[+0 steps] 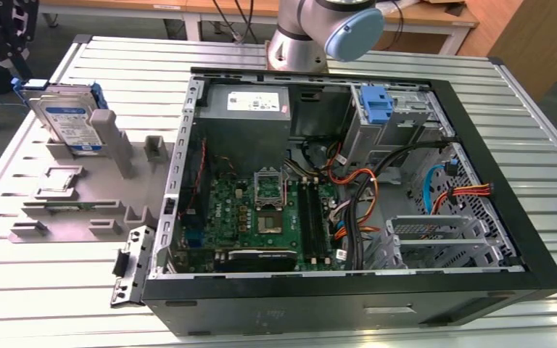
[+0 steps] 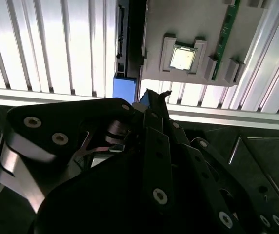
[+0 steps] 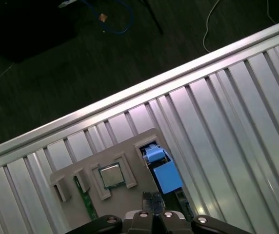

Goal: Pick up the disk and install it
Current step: 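Pick up the disk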

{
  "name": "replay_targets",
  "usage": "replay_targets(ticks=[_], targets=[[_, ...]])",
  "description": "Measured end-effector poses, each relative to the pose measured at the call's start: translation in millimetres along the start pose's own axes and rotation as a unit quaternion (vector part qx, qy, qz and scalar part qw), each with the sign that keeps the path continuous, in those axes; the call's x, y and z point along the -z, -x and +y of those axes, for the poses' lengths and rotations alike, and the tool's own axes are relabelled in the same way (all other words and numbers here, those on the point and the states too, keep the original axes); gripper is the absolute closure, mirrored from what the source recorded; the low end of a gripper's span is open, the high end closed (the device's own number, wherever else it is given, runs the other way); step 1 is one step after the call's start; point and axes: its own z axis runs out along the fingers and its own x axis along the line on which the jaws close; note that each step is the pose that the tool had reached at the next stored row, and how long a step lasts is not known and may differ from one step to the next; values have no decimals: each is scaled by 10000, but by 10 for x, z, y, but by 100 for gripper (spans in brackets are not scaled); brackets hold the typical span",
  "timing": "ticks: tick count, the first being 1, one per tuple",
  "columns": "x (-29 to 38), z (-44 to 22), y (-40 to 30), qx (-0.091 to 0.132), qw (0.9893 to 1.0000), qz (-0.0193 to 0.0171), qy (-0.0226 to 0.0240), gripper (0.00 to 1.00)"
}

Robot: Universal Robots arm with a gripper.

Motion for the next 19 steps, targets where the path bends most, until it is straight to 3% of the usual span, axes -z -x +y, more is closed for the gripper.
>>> replay_targets(ticks=[8,16,19], targets=[[-1,0,0,384,9993,15,2,90],[-6,-1,1,867,9962,32,-13,90],[-14,7,-3,899,9959,19,-31,90]])
